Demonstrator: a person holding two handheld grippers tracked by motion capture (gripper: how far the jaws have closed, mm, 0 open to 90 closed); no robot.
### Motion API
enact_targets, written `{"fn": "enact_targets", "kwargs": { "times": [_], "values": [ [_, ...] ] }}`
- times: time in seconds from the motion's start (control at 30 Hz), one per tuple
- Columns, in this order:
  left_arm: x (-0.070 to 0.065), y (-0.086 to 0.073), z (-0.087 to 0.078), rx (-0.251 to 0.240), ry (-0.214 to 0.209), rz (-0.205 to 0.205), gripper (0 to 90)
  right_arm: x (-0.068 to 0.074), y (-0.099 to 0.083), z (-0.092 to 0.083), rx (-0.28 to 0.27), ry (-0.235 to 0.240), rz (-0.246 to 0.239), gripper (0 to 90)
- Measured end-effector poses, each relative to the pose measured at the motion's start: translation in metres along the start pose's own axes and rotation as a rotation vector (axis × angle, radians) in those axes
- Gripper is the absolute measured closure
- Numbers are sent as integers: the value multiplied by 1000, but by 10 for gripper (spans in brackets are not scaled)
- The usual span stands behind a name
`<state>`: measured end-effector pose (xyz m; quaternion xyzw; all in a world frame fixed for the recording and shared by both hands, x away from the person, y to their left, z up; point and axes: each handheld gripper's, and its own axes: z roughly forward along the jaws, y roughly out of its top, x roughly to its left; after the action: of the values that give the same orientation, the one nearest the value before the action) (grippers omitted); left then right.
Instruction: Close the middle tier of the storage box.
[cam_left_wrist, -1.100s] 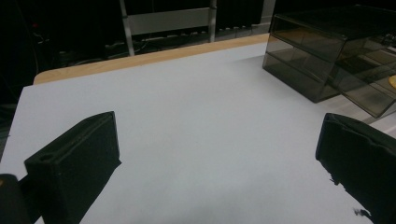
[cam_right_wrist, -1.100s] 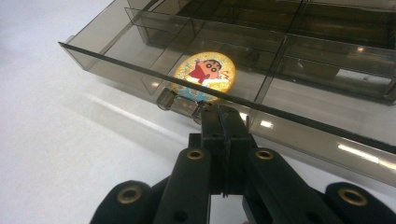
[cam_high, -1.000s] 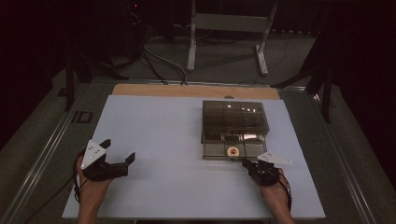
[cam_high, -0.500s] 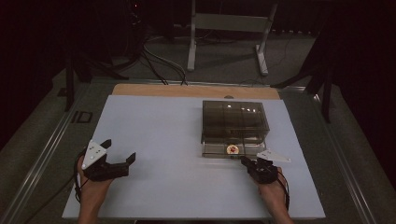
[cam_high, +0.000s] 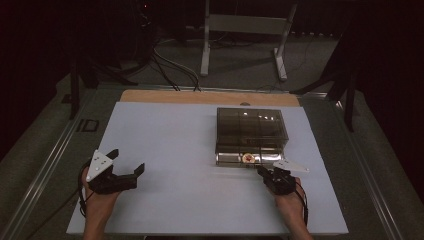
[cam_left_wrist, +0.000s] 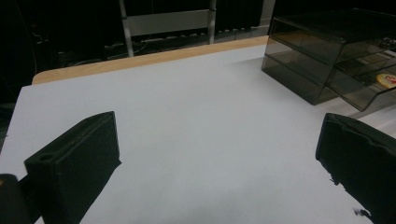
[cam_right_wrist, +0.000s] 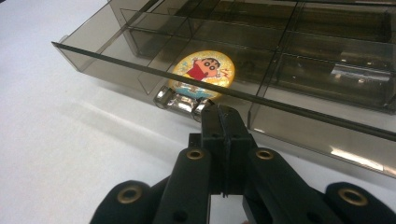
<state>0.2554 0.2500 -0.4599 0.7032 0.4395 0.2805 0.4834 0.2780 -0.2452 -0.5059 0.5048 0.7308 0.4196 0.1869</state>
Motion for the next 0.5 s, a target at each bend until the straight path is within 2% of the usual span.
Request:
{"fn": "enact_targets", "kwargs": {
  "times": [0.5],
  "values": [
    [0, 0, 1, -1, -2, -4, 10, -2, 4, 4, 8, -17, -24, 898]
  ]
}}
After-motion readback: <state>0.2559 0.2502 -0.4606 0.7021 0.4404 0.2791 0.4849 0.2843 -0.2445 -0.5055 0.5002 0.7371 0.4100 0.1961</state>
